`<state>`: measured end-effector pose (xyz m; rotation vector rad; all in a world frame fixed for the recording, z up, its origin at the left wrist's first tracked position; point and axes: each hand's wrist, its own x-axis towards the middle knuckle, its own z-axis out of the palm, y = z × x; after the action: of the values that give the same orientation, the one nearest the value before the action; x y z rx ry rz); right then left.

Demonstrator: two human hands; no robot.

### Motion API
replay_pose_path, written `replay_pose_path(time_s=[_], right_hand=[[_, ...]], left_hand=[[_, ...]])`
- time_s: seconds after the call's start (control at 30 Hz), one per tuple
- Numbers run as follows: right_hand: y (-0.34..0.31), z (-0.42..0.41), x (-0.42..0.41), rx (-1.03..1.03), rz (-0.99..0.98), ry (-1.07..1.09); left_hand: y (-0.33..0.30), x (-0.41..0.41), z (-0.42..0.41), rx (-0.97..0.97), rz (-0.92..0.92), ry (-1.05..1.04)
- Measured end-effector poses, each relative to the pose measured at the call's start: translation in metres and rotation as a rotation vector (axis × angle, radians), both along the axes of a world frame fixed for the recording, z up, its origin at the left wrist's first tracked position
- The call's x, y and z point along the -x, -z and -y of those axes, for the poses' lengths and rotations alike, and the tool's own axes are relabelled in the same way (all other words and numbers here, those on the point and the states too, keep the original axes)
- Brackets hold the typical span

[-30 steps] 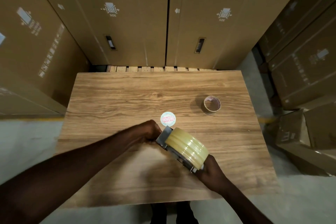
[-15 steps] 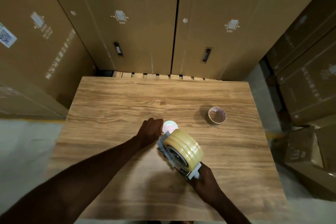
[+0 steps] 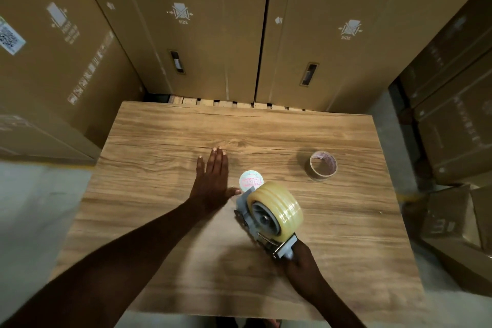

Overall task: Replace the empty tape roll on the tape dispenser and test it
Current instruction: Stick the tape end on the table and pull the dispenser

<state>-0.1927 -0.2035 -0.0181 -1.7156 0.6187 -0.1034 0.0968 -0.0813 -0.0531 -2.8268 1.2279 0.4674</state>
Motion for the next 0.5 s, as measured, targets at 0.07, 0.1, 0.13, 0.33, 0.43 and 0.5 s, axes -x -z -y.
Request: replay_pose_path(time_s=[0.07, 0.1, 0.13, 0.33, 0.43, 0.5], right_hand=[[0.003, 0.001, 0.003, -0.025, -0.03, 0.006], [0.004, 0.001, 0.004, -0.045, -0.037, 0.013], [0.004, 0.001, 0.005, -0.063, -0.043, 0.02], [0.0, 0.002, 0.005, -0.063, -0.073, 0.012], [-0.006, 0.003, 0.004, -0.019, -0.068, -0.004], [-0.006, 0.003, 0.006, 0.014, -0.072, -0.017]], left_hand=[[0.009, 0.001, -0.007, 0.002, -0.019, -0.007], [0.014, 0.002, -0.01, 0.012, -0.024, -0.01], [0.018, 0.003, -0.012, 0.024, -0.021, -0.01], [0.024, 0.003, -0.014, 0.065, 0.022, 0.006], [0.025, 0.005, -0.015, 0.065, 0.038, 0.02], [0.028, 0.005, -0.016, 0.073, 0.056, 0.025]])
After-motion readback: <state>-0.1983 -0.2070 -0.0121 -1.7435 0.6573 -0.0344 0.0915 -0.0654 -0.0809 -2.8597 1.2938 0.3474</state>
